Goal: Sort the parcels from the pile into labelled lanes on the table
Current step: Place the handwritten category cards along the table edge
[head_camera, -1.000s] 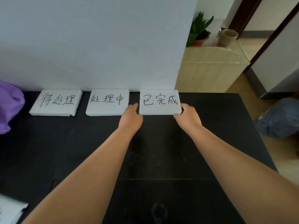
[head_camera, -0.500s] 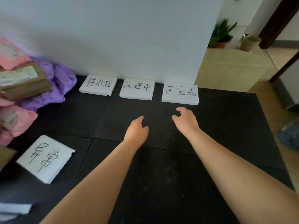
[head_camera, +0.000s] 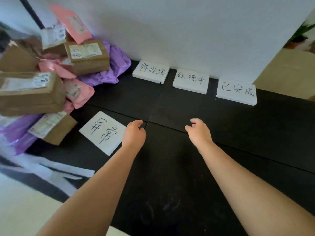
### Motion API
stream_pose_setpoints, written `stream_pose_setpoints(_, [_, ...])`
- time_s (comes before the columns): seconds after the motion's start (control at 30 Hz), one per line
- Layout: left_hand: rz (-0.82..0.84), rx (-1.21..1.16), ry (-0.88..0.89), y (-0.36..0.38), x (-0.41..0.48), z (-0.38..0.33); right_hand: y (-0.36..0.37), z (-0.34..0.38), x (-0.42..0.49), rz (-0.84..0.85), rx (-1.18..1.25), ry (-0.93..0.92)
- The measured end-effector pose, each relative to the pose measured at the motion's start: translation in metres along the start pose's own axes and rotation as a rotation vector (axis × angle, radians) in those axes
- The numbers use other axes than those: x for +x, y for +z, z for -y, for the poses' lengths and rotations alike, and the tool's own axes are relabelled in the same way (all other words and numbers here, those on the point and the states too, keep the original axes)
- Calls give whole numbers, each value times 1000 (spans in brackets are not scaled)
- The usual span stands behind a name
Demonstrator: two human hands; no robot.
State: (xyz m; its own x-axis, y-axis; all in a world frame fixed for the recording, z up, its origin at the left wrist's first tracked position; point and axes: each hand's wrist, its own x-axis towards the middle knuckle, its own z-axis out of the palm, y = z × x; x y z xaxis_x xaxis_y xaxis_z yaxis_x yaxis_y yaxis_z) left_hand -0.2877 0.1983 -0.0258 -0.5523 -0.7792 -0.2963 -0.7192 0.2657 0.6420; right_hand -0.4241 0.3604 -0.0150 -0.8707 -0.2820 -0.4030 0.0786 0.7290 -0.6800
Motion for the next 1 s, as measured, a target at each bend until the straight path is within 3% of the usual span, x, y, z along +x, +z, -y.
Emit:
stream_pose_setpoints(0.37, [-41, 173, -51, -124, 53, 143, 189, 62, -81, 255, 44, 12])
stream_pose_setpoints(0.53, [27, 227, -58, -140, 82, 169, 223, 76, -90, 349, 8, 21])
stream_pose_setpoints(0.77, [117, 233, -116, -130, 110, 183, 254, 80, -92, 353, -25, 55])
stream_pose_setpoints(1.0, [89, 353, -116, -123, 100, 189, 257, 74, -90, 363, -26, 59])
